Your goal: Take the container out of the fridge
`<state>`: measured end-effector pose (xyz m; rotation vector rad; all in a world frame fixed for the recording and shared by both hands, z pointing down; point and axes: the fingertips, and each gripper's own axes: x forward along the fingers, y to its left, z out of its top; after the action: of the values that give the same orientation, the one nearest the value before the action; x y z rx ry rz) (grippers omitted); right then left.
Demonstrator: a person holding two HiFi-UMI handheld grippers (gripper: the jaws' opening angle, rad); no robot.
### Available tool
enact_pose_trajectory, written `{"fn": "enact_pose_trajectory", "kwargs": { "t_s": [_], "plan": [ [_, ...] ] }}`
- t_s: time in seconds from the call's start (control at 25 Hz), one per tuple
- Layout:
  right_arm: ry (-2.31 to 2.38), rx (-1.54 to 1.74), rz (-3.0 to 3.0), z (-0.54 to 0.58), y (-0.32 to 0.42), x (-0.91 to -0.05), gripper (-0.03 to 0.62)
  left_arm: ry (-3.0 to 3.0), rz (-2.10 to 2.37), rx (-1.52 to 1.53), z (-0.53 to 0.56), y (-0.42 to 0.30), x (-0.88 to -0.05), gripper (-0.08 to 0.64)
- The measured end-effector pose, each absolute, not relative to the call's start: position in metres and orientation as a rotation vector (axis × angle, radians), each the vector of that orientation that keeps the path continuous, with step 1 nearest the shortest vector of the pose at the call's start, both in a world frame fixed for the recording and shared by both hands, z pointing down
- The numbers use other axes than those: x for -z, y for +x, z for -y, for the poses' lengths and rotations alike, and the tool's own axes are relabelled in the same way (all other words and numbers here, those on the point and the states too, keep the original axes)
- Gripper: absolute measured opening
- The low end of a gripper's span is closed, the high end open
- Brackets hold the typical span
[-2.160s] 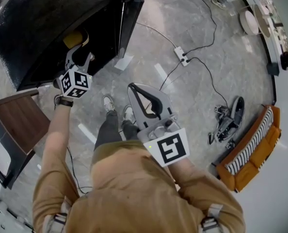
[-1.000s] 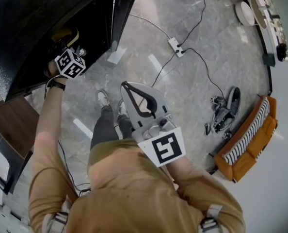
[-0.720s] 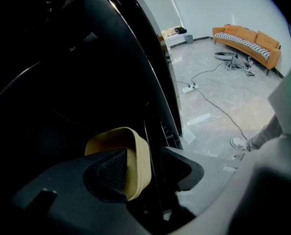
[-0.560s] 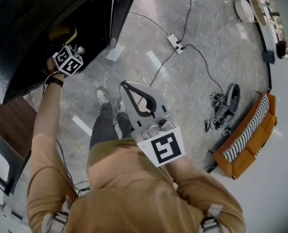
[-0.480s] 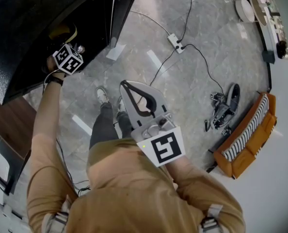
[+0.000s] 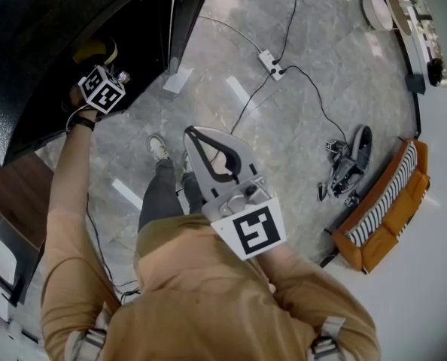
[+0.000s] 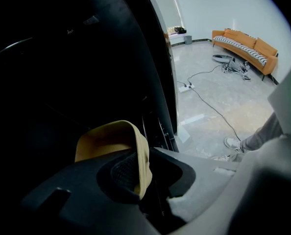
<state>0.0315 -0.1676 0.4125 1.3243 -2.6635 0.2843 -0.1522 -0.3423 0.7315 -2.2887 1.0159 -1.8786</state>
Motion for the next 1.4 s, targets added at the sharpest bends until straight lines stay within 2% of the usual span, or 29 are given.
{"fn": "enact_pose_trajectory", "kwargs": {
  "t_s": [0.52,1.4],
  "plan": [
    [1.355,-0.271,2.658,0.159,0.039,-0.407,0.0,-2.285,-0.966,1.823,0.341,-0.14,-0.719,0.015],
    [1.354,-0.227,2.727,0.14,0.054,-0.381,0.0,-2.512,-1.073,1.632,0.304,-0.1,-0.68,0.014]
  ]
}}
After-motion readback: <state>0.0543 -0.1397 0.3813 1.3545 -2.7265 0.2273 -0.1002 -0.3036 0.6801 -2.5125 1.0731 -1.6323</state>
